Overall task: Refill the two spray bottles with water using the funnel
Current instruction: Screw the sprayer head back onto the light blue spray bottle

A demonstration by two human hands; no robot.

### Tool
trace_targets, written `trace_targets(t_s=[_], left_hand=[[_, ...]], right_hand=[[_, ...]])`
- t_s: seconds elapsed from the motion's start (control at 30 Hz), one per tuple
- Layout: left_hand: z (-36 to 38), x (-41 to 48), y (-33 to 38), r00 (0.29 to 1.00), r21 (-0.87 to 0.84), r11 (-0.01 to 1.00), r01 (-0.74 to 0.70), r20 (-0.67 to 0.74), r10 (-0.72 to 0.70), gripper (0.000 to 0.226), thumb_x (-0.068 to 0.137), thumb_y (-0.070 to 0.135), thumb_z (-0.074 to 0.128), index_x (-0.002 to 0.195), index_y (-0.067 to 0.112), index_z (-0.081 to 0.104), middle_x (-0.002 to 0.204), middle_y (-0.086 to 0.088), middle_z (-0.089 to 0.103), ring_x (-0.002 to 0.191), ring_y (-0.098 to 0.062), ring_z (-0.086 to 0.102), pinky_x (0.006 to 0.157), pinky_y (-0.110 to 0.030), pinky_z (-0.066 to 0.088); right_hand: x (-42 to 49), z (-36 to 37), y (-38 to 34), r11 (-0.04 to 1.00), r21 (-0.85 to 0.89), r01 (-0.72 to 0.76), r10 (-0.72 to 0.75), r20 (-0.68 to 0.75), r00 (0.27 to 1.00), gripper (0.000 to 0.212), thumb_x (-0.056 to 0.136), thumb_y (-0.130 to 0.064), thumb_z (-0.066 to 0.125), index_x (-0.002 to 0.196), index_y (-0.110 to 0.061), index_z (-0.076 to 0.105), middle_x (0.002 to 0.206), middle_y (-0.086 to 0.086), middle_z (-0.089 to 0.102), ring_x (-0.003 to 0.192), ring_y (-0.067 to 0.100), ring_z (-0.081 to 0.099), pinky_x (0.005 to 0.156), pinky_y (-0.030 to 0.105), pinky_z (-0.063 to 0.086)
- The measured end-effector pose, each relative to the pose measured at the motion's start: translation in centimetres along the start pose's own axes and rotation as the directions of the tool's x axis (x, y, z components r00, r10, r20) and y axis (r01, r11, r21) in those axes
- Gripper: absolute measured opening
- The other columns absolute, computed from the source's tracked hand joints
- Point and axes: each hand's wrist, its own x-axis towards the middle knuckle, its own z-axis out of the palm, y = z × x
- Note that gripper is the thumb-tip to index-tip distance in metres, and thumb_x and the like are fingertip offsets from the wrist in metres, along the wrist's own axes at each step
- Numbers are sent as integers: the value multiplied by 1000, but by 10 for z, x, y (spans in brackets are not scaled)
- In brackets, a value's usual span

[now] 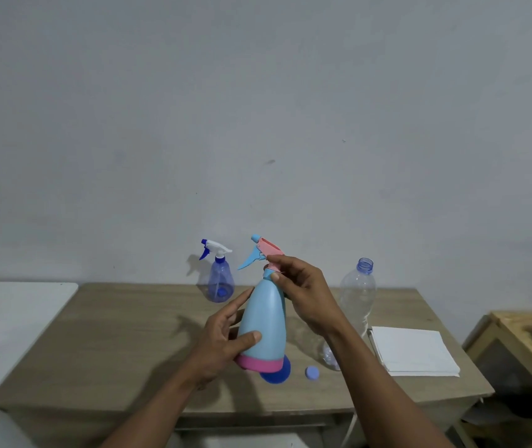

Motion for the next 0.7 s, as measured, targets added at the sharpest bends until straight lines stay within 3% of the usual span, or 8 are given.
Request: trace_targets(t_s=[0.17,0.3,0.47,0.57,0.7], left_hand=[[-1,4,5,1000,46,999,-13,10,13,86,63,42,87,140,42,46,130,17,61,117,-15,64,85,-37,60],[-3,7,9,999,94,994,-47,18,45,82,66,41,85,138,45,48,130,24,61,116,-17,64,87,-39,60],[-2,10,11,995,167,981,-98,5,99,85,67,44,84,143,41,46,137,18,58,119,-18,62,89,-36,59],[-3,14,12,993,203,972,-117,17,116,85,69,43,82,145,38,44,138,18,58,123,-15,60,91,-31,57],[-7,20,14,993,241,963,-121,39,115,84,70,43,81,145,39,43,138,20,57,125,-11,58,97,-31,54]], right_hand=[[0,-5,-7,999,-35,13,-13,9,1000,26,98,-13,61,120,-25,70,117,-2,72,111,23,66,99,46,55],[3,-15,-17,1000,-22,23,-21,78,997,28,98,-4,59,122,-14,69,122,3,71,114,23,66,99,43,55],[7,-17,-20,999,31,11,-13,46,999,27,91,-2,69,112,-18,75,113,5,72,102,18,65,101,49,53],[9,-15,-19,999,-16,28,-27,14,1000,27,93,-5,67,112,-22,76,115,1,74,106,17,65,102,39,53],[14,-25,-24,1000,-10,6,-5,63,998,27,99,-5,57,120,-13,73,119,-2,74,118,12,65,103,30,50]])
